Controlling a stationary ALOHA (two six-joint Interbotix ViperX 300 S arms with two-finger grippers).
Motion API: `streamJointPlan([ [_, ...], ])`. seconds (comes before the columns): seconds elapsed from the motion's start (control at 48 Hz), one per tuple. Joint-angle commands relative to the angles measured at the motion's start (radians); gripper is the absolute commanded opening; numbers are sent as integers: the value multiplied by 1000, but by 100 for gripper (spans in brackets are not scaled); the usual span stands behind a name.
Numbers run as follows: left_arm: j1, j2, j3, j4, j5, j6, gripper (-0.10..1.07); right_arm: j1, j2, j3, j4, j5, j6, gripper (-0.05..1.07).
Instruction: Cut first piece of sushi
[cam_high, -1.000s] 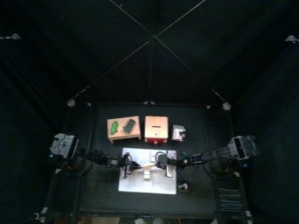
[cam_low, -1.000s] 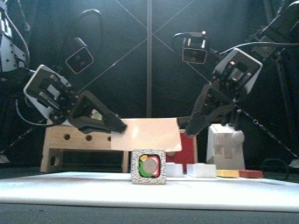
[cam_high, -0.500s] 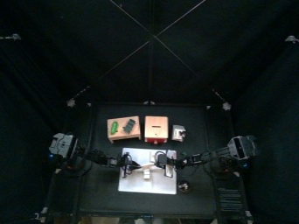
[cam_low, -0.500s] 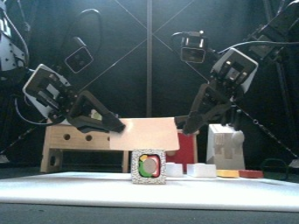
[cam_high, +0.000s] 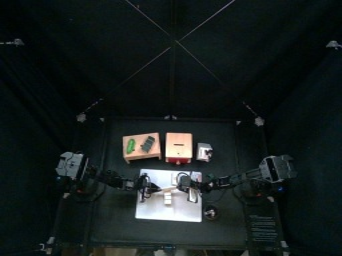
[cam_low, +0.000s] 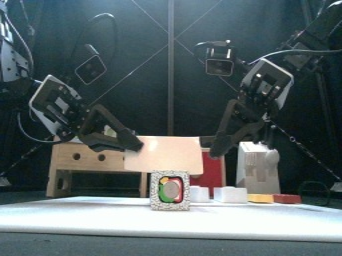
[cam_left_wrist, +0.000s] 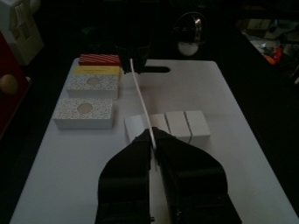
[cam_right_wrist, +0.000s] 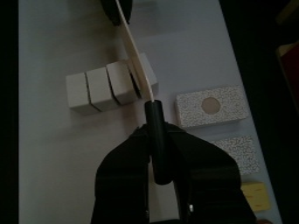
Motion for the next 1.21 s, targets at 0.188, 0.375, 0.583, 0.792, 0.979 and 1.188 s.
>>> streamJointPlan([
  [0.188, -25, -28, -12, 9, -5, -2, 44, -3, -12, -20, 21, 17, 5, 46],
  [0.375, -28, -31, -12, 9, -6, -2, 44, -3, -11, -18, 21, 17, 5, 46],
  [0.583, -29, -26, -12, 8, -5, -5, 44, -3, -11, -17, 21, 17, 5, 46],
  [0.792, -31, -25, -12, 5, -5, -6, 44, 2, -12, -20, 21, 18, 5, 46],
  [0.979, -31, -23, -9, -3, -3, -3, 44, 0, -11, -18, 21, 17, 5, 46],
  [1.188, -25, -11, -6, -38, 37, 0, 44, -3, -8, -20, 21, 26, 5, 46],
])
